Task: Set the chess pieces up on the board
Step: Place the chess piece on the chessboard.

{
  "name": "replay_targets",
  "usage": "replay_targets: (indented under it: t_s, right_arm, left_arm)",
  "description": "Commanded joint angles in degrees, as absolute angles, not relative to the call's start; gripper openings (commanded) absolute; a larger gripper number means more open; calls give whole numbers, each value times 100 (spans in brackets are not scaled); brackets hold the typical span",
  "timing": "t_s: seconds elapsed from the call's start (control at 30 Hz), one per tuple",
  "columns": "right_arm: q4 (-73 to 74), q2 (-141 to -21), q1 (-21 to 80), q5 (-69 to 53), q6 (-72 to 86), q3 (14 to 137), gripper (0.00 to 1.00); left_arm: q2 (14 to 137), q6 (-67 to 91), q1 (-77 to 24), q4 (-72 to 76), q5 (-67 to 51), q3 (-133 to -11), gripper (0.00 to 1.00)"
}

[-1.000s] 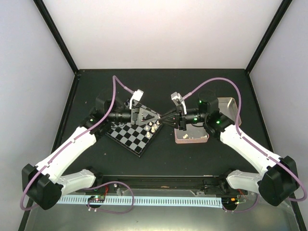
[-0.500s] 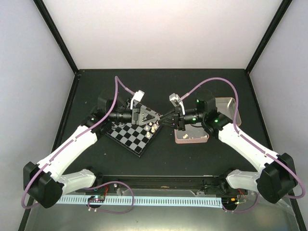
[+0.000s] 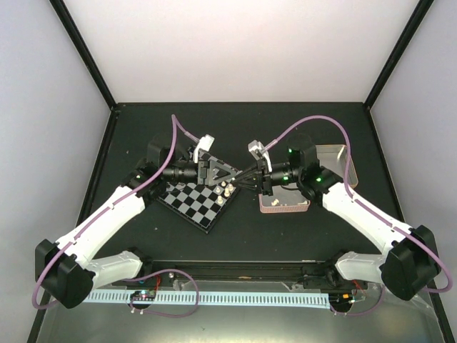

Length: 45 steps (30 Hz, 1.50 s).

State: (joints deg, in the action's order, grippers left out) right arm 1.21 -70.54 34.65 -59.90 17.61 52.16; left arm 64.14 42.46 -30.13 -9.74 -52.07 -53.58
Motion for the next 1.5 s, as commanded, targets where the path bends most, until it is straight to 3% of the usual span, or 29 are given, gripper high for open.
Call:
replay_targets:
  t_s: [0.0, 0.3, 0.6, 0.73, 0.8, 0.97, 1.03, 1.2, 1.47]
  right_arm:
    - [147, -7106, 3512, -6014, 1555, 5467, 12]
    - [399, -7272, 3572, -5961, 1428, 5658, 11]
    - [558, -7365, 3577, -5756, 1462, 5728, 11]
    - [636, -7333, 3577, -5605, 1513, 5693, 20]
    - [682, -7318, 3574, -5467, 1574, 5650, 33]
    - [645, -7218, 3440, -4711, 1988, 5391, 69]
    - [391, -7133, 3230, -4611, 2310, 5133, 75]
    - [33, -6944, 2822, -3953, 2913, 4783, 80]
    - [1078, -7381, 2620, -2305, 3198, 5016, 80]
  left_arm:
    - [6455, 4372, -3040, -924, -5235, -5513, 51]
    - [6481, 4491, -3048, -999, -5688, -5511, 32]
    - [6411, 4332, -3049, -1110, -5687, -5485, 2]
    - [6320, 4148, -3047, -1259, -5406, -5472, 2]
    - [6226, 3988, -3037, -1392, -5179, -5460, 2]
    - [5766, 3174, -3067, -2359, -3101, -5370, 2]
    - [5574, 2949, -3105, -2900, -2046, -5381, 2]
    - [5248, 2793, -3442, -3007, -490, -4934, 2]
    - [5310, 3090, -4436, -2605, 1224, -3846, 1]
